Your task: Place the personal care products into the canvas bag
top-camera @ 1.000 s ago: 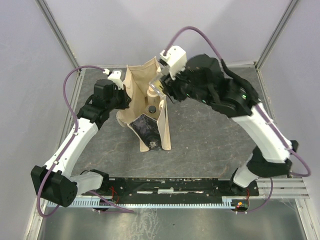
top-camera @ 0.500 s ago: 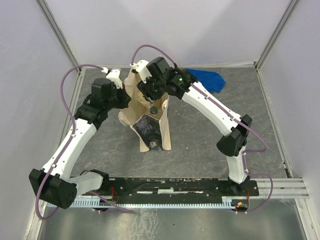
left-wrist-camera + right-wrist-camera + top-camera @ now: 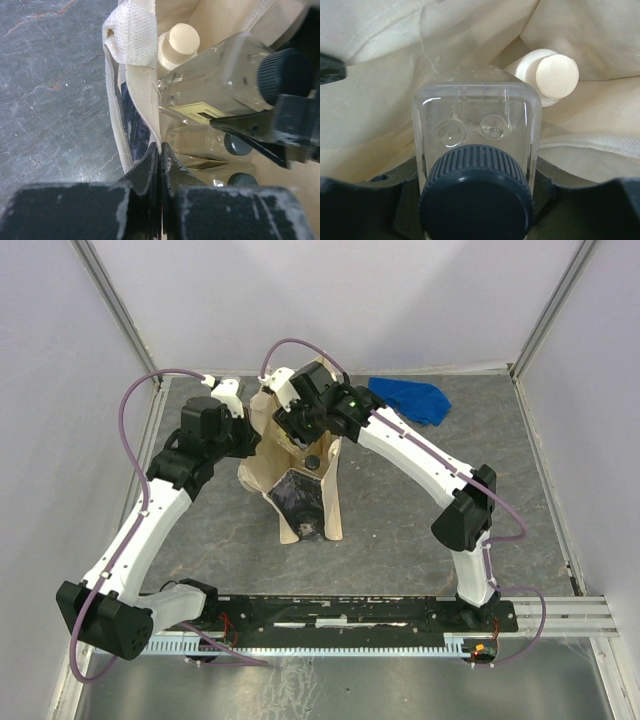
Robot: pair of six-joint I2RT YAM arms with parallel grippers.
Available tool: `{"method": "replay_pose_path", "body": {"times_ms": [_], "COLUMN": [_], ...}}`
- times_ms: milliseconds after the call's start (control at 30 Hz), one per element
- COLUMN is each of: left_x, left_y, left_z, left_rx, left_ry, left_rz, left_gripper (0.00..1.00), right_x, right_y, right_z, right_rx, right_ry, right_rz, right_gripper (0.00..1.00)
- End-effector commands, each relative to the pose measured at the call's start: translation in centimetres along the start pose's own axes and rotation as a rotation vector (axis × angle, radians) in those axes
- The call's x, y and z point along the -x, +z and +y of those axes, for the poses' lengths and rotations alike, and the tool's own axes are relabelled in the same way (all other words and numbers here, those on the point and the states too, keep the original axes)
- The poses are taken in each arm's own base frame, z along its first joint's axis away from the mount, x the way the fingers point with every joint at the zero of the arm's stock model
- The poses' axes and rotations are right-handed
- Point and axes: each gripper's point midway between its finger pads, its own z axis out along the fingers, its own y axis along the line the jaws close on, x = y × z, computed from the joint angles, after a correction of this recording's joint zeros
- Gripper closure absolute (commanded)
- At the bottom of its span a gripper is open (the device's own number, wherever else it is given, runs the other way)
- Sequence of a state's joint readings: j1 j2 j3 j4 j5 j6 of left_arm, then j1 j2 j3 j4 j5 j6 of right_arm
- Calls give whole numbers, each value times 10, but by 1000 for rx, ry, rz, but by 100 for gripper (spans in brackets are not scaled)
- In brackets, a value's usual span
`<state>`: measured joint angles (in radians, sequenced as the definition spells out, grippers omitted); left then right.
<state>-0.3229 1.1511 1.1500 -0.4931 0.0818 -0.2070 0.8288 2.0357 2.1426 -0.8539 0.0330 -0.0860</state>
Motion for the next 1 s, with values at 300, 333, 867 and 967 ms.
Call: {"method": "replay_pose_path", "body": {"times_ms": [300, 333, 867, 967], "left_x": [20, 20, 16, 14], "left_y": [-15, -15, -15, -14], "left_z": [-9, -9, -4, -3], "left_rx": [-28, -27, -3, -1], "left_ry": [26, 26, 22, 20], "left_rz": [-49, -51, -40, -36], "left_gripper": [97, 97, 97, 97], "right_x": [7, 3, -42, -47], "right_y": [32, 37, 80, 84], "right_z": [-27, -27, -22, -21], "right_rx": [-52, -50, -8, -3], "right_ry": [45, 49, 70, 75], "right_rz": [-53, -41, 83, 94], "right_gripper": [100, 100, 100, 100]}}
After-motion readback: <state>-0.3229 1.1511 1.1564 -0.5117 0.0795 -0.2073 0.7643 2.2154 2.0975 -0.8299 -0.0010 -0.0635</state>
